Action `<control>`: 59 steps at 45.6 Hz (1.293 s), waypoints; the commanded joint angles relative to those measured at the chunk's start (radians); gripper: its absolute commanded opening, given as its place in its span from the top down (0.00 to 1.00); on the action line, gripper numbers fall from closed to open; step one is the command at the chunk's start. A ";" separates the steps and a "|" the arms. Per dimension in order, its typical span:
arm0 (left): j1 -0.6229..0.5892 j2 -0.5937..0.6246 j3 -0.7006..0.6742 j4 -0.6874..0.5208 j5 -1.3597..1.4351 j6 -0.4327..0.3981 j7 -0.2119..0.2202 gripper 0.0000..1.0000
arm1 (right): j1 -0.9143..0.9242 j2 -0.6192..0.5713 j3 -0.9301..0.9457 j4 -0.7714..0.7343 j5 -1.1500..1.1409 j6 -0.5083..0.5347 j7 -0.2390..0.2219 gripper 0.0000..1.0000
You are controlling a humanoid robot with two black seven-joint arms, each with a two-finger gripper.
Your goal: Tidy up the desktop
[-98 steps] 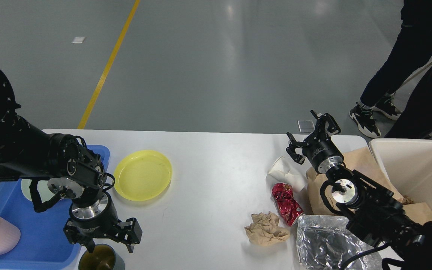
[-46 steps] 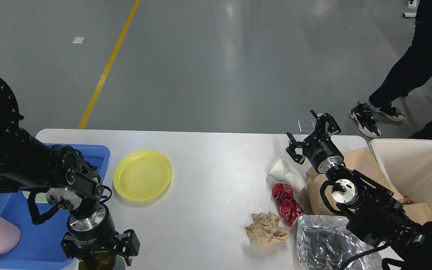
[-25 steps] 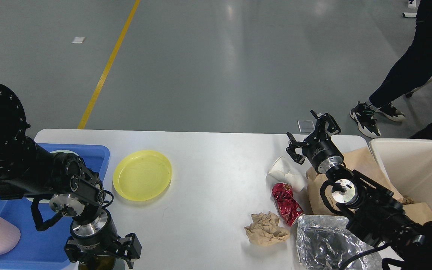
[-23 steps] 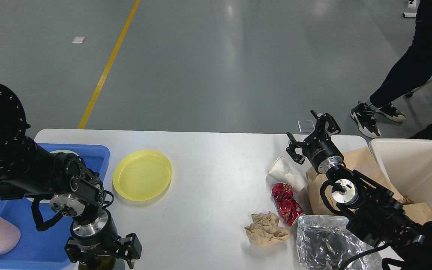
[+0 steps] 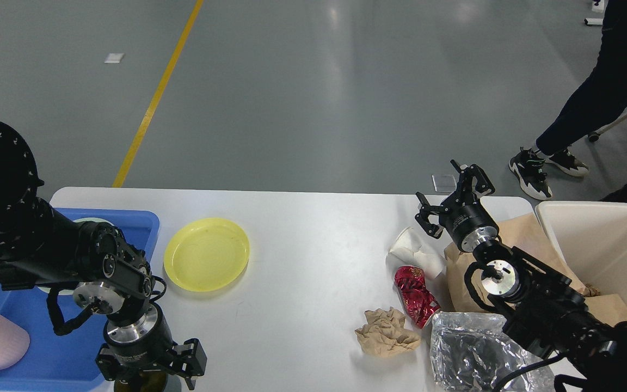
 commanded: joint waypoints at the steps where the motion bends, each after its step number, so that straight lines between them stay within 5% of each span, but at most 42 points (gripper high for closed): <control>1: -0.001 0.001 0.000 0.000 0.007 -0.001 0.002 0.22 | 0.000 0.000 0.000 0.000 -0.001 0.000 0.000 0.00; 22: -0.006 0.013 0.003 0.000 0.010 -0.033 0.020 0.68 | 0.000 0.000 0.000 0.000 0.001 0.000 0.000 0.00; 37: -0.017 0.015 0.011 0.000 0.010 -0.128 0.020 0.99 | 0.000 0.000 0.000 0.000 0.001 0.000 0.000 0.00; 59: -0.017 0.016 0.015 0.009 0.010 -0.142 0.017 1.00 | 0.000 0.000 0.000 0.000 0.001 0.000 0.000 0.00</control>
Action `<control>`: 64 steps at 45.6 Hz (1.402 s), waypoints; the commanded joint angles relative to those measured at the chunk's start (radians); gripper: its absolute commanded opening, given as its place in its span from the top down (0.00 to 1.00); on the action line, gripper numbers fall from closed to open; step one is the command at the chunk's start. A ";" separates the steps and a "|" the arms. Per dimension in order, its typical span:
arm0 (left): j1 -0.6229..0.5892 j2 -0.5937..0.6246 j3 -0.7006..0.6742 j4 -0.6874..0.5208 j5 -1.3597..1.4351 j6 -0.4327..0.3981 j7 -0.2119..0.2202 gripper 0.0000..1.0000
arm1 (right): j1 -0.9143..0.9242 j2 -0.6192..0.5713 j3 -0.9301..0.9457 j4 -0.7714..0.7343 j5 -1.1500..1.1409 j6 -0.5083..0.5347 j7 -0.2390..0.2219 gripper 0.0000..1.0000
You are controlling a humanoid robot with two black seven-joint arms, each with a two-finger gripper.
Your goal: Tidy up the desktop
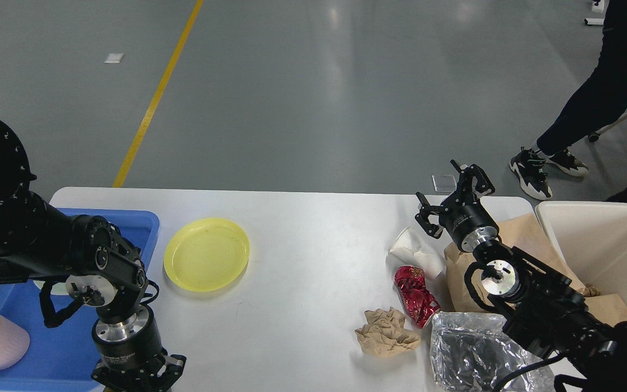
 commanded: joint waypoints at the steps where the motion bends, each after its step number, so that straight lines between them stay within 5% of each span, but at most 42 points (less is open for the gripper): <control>1: 0.000 0.003 0.001 0.000 0.000 -0.001 0.000 1.00 | 0.000 0.000 0.000 0.000 -0.001 0.000 0.000 0.00; 31: -0.152 0.084 0.018 -0.009 -0.015 -0.247 -0.009 1.00 | 0.000 0.000 0.000 0.000 0.000 0.000 0.000 0.00; 41: -0.178 0.150 0.081 0.006 -0.015 -0.264 -0.009 1.00 | 0.000 0.000 0.000 0.000 0.000 0.000 0.000 0.00; 64: -0.090 0.236 0.131 0.298 -0.014 -0.340 -0.009 1.00 | 0.000 0.000 0.000 0.000 0.000 0.000 0.000 0.00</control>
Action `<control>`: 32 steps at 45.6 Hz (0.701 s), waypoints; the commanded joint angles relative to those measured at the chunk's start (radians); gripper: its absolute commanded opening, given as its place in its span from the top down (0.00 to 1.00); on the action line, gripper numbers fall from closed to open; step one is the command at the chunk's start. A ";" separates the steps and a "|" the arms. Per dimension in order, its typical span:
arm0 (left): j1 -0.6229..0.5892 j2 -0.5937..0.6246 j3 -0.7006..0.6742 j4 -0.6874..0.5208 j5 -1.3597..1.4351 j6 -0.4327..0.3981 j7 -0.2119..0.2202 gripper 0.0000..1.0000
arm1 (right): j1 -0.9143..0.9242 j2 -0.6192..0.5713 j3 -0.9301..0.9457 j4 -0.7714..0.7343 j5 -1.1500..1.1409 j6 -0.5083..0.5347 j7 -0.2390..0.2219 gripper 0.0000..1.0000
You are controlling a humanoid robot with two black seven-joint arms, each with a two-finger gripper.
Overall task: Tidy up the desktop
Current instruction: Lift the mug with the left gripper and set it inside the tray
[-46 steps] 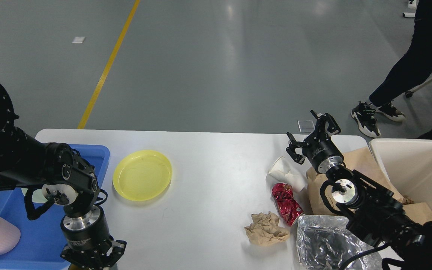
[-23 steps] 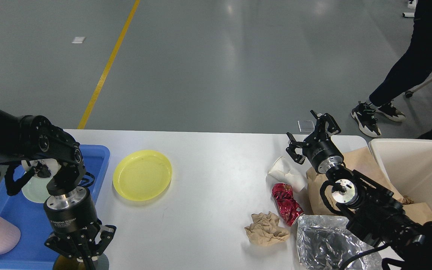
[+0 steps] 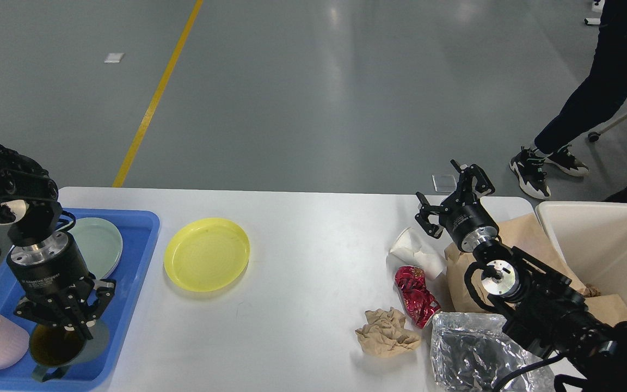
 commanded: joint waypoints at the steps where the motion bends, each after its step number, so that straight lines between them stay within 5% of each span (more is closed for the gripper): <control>1: 0.003 0.019 0.002 0.028 0.000 -0.015 0.000 1.00 | 0.000 0.000 0.000 0.000 0.001 0.000 0.000 0.00; 32: 0.174 0.025 0.015 0.256 -0.002 -0.015 -0.001 1.00 | 0.000 0.000 0.000 0.000 0.001 0.000 0.000 0.00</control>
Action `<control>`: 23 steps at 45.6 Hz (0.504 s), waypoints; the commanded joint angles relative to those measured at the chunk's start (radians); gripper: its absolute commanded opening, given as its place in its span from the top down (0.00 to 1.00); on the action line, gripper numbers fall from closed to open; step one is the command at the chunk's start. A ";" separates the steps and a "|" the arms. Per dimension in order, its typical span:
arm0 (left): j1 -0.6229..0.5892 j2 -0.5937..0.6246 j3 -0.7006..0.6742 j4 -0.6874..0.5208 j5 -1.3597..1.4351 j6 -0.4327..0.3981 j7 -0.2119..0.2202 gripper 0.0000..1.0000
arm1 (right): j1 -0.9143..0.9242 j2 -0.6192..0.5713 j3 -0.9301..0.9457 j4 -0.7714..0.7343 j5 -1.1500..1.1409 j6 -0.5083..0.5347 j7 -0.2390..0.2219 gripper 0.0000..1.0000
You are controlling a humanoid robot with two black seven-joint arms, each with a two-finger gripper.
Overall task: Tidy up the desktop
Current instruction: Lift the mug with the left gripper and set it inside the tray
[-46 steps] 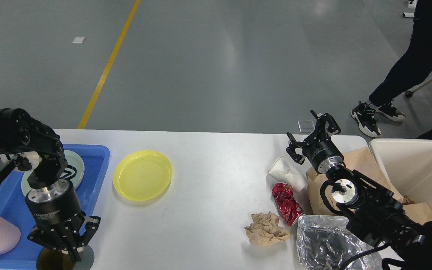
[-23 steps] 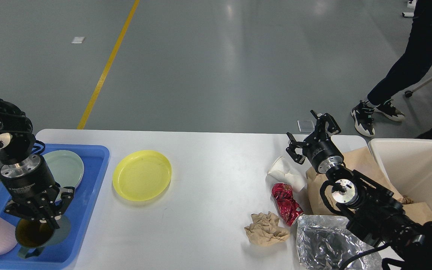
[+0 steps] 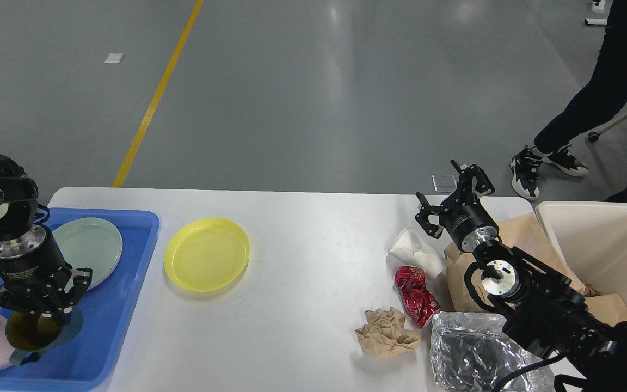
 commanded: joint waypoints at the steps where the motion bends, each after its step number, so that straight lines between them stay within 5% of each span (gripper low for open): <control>1: 0.025 -0.003 -0.004 0.027 -0.001 0.000 0.000 1.00 | 0.000 0.000 0.000 0.000 0.000 0.000 0.000 0.00; 23: 0.089 -0.011 -0.019 0.086 -0.001 0.011 0.000 1.00 | 0.000 0.000 0.000 0.000 0.000 0.000 0.000 0.00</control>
